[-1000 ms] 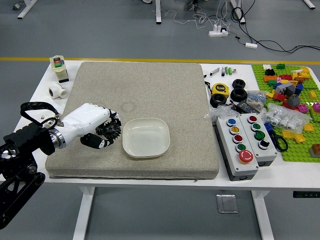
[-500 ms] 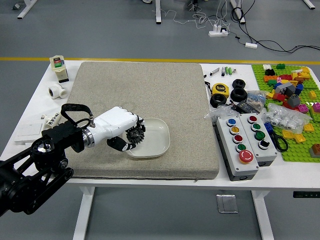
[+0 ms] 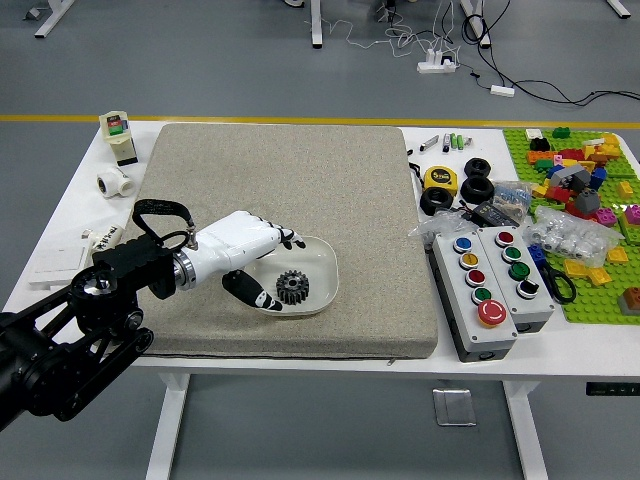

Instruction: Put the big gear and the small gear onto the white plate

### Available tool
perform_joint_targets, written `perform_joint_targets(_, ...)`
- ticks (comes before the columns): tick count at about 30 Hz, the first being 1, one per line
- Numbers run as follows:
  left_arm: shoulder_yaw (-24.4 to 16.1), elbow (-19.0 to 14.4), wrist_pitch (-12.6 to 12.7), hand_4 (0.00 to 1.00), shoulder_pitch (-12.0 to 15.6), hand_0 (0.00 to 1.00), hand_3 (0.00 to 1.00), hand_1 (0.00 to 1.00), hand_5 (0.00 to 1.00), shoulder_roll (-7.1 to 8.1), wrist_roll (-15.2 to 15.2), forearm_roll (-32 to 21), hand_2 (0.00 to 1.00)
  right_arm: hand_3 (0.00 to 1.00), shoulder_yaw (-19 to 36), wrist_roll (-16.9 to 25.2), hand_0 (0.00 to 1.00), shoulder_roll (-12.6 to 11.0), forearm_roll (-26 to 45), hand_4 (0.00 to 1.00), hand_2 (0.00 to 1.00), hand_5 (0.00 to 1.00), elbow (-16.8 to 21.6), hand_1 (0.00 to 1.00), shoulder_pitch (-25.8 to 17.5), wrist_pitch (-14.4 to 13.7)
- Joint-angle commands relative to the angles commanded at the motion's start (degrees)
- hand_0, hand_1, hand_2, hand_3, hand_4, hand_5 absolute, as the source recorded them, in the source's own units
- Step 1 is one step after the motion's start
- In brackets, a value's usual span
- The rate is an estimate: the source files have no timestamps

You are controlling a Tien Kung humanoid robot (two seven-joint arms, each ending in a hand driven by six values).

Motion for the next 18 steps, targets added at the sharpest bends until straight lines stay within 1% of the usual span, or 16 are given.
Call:
perform_joint_targets(4, -2.5, -1.3, -0.4, 0.998, 0.6, 0.544, 0.831, 0.71, 0.439, 0.42, 0.1, 0.0, 0.806, 0.787, 0.0, 0.0, 0.765, 0.0, 0.0, 0.945, 0.837, 0.799, 0.0, 0.806, 0.0, 0.0)
perform_joint_targets(7, -4.9, -1.3, -1.1, 0.998, 0.8, 0.544, 0.831, 0.71, 0.439, 0.95, 0.2, 0.0, 0.806, 0.787, 0.0, 0.1, 0.765, 0.0, 0.0, 0.945, 0.837, 0.799, 0.0, 0.806, 0.0, 0.0)
perform_joint_targets(8, -5.7, -1.1, -1.3, 0.98, 0.9, 0.551, 0.818, 0.698, 0.262, 1.14, 0.2, 0.0, 0.768, 0.787, 0.0, 0.0, 0.765, 0.0, -0.1, 0.945, 0.837, 0.799, 0.0, 0.806, 0.0, 0.0)
perform_joint_targets(9, -6.7, -0.5, -1.6, 0.98, 0.9, 0.551, 0.818, 0.698, 0.262, 1.62, 0.1, 0.0, 0.768, 0.787, 0.0, 0.0, 0.765, 0.0, 0.0, 0.945, 0.837, 0.799, 0.0, 0.806, 0.0, 0.0)
perform_joint_targets(12, -7.9, 0.9, -1.8, 0.98, 1.0, 0.551, 0.818, 0.698, 0.262, 2.4, -0.1, 0.0, 0.768, 0.787, 0.0, 0.1, 0.765, 0.0, 0.0, 0.945, 0.837, 0.799, -0.1, 0.806, 0.0, 0.0)
perform_joint_targets(13, -8.4, 2.0, -2.0, 0.98, 0.8, 0.551, 0.818, 0.698, 0.262, 2.76, -0.1, 0.0, 0.768, 0.787, 0.0, 0.1, 0.765, 0.0, 0.0, 0.945, 0.837, 0.799, -0.1, 0.806, 0.1, 0.0)
perform_joint_targets(14, -8.6, 2.8, -2.1, 0.914, 0.8, 0.53, 0.769, 0.657, 0.198, 2.94, -0.2, 0.0, 0.721, 0.787, 0.0, 0.1, 0.765, 0.0, 0.1, 0.945, 0.837, 0.8, -0.1, 0.806, 0.1, 0.0)
perform_joint_targets(15, -9.0, 4.3, -2.2, 0.914, 0.6, 0.53, 0.769, 0.657, 0.198, 3.27, -0.4, 0.0, 0.721, 0.787, 0.1, 0.0, 0.765, 0.0, 0.0, 0.945, 0.837, 0.8, -0.1, 0.806, 0.1, 0.0)
perform_joint_targets(18, -9.3, 7.2, -2.2, 0.914, 0.4, 0.53, 0.769, 0.657, 0.198, 3.88, -0.7, 0.0, 0.721, 0.787, 0.1, 0.0, 0.765, 0.1, 0.1, 0.945, 0.837, 0.8, -0.1, 0.806, 0.1, 0.0)
